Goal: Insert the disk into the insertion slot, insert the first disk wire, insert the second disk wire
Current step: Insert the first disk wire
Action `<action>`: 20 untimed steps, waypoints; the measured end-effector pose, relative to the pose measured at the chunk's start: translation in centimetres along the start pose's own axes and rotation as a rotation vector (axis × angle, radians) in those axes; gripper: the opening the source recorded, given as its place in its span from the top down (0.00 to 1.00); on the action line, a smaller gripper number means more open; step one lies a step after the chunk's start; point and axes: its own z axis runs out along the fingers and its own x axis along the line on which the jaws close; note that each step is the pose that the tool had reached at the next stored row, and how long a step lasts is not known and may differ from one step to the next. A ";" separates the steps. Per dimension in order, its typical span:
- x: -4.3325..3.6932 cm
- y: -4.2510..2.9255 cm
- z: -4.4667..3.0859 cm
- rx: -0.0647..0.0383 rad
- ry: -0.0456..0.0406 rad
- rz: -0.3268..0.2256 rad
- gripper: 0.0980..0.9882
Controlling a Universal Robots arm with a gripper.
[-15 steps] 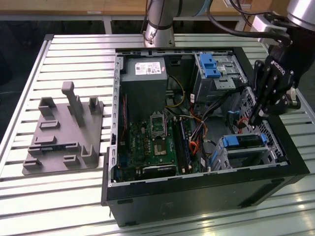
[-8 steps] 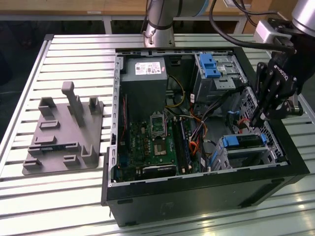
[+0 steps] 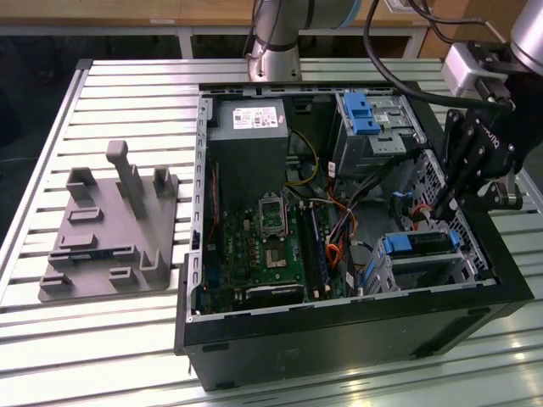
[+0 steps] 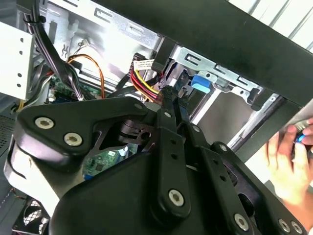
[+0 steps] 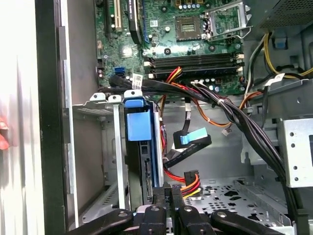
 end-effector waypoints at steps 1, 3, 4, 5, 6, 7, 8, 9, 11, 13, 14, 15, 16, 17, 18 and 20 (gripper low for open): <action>0.16 0.05 0.04 0.000 -0.0076 0.000 0.93; 0.49 0.19 0.12 0.001 -0.0205 -0.001 0.93; 0.61 0.28 0.15 0.001 -0.0254 -0.002 0.93; 0.66 0.32 0.18 0.001 -0.0285 -0.005 0.93; 0.66 0.33 0.18 0.001 -0.0294 -0.014 0.93; 0.65 0.33 0.19 0.001 -0.0292 -0.028 0.93; 0.66 0.33 0.20 0.001 -0.0285 -0.045 0.93; 0.66 0.33 0.20 0.001 -0.0273 -0.065 0.93; 0.68 0.34 0.21 0.002 -0.0270 -0.086 0.93; 0.70 0.34 0.22 0.002 -0.0274 -0.087 0.93; 0.70 0.34 0.22 0.002 -0.0274 -0.087 0.93; 0.70 0.35 0.22 0.002 -0.0275 -0.087 0.93; 0.70 0.35 0.22 0.002 -0.0275 -0.087 0.93; 0.70 0.35 0.22 0.002 -0.0275 -0.087 0.93; 0.70 0.35 0.22 0.002 -0.0275 -0.087 0.93; 0.70 0.35 0.22 0.002 -0.0275 -0.087 0.93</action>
